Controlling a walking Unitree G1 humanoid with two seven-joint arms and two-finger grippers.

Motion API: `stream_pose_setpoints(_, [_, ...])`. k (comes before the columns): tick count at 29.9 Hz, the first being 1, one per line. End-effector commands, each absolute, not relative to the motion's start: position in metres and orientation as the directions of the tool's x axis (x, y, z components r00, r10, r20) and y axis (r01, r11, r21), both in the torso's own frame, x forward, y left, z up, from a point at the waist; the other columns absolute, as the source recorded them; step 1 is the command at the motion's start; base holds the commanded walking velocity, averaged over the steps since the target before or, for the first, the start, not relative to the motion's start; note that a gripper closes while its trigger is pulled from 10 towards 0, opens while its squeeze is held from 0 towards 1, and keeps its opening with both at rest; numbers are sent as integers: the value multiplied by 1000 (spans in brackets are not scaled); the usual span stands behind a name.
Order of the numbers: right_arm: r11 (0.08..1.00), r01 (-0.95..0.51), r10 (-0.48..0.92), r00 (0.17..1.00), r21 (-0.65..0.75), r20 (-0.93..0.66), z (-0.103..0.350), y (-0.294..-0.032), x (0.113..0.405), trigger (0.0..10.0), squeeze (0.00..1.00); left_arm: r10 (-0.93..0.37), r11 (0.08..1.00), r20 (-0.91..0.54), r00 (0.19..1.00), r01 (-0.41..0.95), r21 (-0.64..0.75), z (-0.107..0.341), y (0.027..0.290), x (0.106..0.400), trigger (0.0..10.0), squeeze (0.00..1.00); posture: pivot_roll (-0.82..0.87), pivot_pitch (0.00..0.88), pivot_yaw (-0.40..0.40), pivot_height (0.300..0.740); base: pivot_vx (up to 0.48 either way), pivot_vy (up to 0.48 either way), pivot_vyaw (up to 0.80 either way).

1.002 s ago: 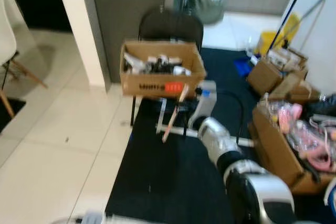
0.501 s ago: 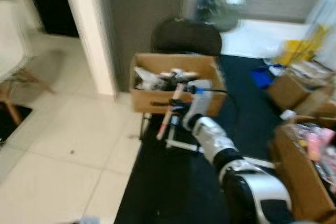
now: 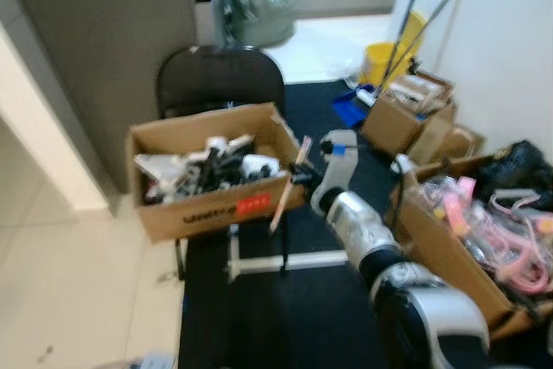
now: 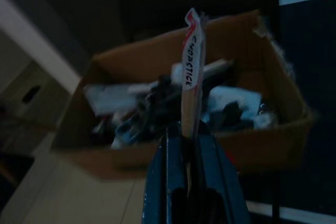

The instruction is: Picking trash to rubbish bin

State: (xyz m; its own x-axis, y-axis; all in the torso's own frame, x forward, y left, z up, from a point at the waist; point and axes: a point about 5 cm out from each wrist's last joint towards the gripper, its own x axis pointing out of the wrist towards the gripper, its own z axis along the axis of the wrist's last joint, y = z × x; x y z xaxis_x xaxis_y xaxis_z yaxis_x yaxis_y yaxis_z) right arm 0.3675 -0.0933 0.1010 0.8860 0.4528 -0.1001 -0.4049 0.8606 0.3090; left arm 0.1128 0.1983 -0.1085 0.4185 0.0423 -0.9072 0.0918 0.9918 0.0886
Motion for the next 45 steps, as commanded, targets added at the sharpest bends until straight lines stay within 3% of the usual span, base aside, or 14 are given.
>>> stream_pose_setpoints(1, [862,-409,455,885,301,-99,102,-94,368,10000,0,41,993,-919,393,88,82,-111,198,104,10000,0,-5,39,48,740,446,0,0])
stream_pose_setpoints(9, [837,-449,494,866,314,-78,105,-82,367,10000,0,42,993,-916,398,88,84,-110,198,106,10000,0,-1,38,41,740,445,0,0])
stream_pose_setpoints(14, [763,-558,593,805,326,-10,115,-58,365,10000,0,41,992,-916,398,89,83,-111,197,106,10000,0,2,28,27,740,445,0,0])
stream_pose_setpoints(19, [755,-570,604,797,324,-2,118,-48,364,10000,0,51,993,-915,400,77,89,-111,198,106,10000,0,6,22,22,740,426,0,0])
stream_pose_setpoints(20, [759,-584,614,789,287,-17,118,-43,363,10000,600,72,994,-913,401,50,101,-110,199,106,10000,0,8,23,17,740,0,0,0])
stream_pose_setpoints(21, [762,-585,614,789,277,-24,117,-42,362,10000,1000,73,993,-913,401,51,102,-110,199,106,10000,0,8,19,15,740,0,0,0])
stream_pose_setpoints(32, [721,-606,640,768,337,11,118,-54,364,10000,1000,66,993,-916,396,65,100,-111,196,106,10000,0,-1,15,16,740,0,0,0])
stream_pose_setpoints(39, [615,-694,730,681,374,63,119,-60,359,10000,1000,63,992,-916,396,80,103,-111,196,108,10000,0,-7,5,22,740,0,0,0])
stream_pose_setpoints(40, [596,-700,739,669,393,72,119,-60,359,10000,831,63,991,-916,397,81,103,-110,196,108,10000,0,-7,5,22,740,0,0,0])
stream_pose_setpoints(41, [504,-742,791,602,441,109,117,-62,354,10000,0,60,991,-915,399,85,102,-110,196,109,10000,0,-9,0,22,740,0,0,0])
stream_pose_setpoints(42, [504,-742,791,602,441,109,117,-62,354,10000,0,60,991,-915,399,85,102,-110,196,109,10000,0,-9,0,22,740,0,0,0])
stream_pose_setpoints(44, [342,-800,857,481,493,185,115,-67,345,10000,0,56,991,-914,401,90,100,-110,195,110,10000,0,-11,0,22,740,0,0,0])
stream_pose_setpoints(45, [220,-837,896,376,500,235,112,-74,335,10000,0,52,990,-915,399,98,99,-110,195,110,10000,0,-13,0,23,740,0,0,0])
